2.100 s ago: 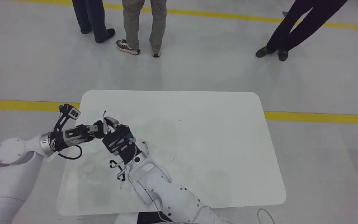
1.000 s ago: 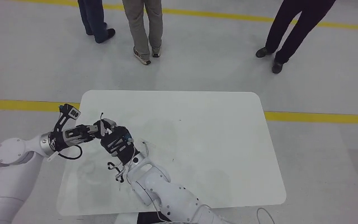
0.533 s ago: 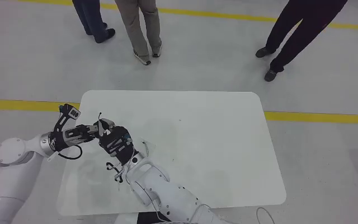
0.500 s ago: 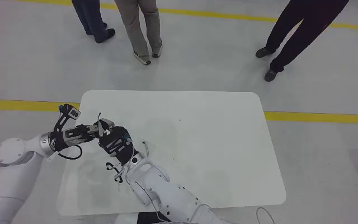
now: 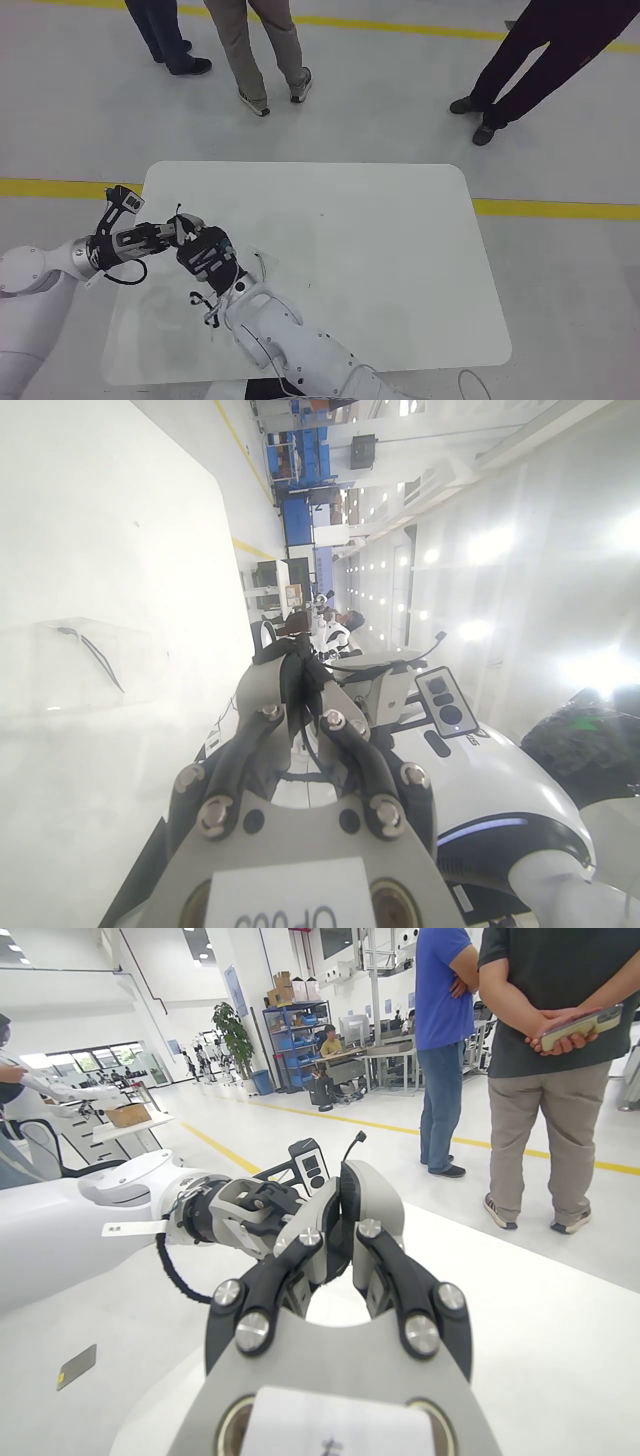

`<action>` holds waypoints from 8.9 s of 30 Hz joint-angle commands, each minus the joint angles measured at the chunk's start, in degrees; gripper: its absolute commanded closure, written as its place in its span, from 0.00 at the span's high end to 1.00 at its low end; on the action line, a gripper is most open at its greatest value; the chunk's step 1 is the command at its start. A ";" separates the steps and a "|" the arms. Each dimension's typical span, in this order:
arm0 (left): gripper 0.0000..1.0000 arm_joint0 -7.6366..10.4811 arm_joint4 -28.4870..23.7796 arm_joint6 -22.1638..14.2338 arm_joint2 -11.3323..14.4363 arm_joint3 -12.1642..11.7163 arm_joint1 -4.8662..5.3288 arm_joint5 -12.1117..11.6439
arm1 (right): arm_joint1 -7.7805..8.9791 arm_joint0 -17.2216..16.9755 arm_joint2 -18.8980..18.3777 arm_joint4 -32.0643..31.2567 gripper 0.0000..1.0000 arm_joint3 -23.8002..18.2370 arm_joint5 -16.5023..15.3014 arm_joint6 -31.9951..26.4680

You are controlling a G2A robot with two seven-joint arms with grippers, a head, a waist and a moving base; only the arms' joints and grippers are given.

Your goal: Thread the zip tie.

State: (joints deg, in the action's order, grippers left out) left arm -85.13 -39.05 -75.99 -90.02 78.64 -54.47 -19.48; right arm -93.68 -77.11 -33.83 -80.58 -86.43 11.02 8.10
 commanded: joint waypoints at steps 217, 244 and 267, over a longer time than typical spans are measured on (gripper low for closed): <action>0.00 3.01 -35.50 -1.59 10.89 -1.96 -1.97 34.80 | 17.44 21.80 16.42 -9.38 0.00 3.45 8.46 13.37; 0.00 3.01 -35.50 -1.59 10.89 -1.96 -1.97 34.80 | 19.26 19.11 13.32 -9.38 0.00 3.10 8.46 11.91; 0.00 3.01 -35.50 -1.59 10.89 -1.96 -1.97 34.80 | 21.39 15.81 10.32 -9.38 0.00 1.57 8.46 10.45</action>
State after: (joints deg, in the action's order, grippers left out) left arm -82.13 -74.55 -77.58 -79.12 76.68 -56.44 15.32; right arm -72.34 -61.27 -23.50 -89.95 -84.82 19.48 18.59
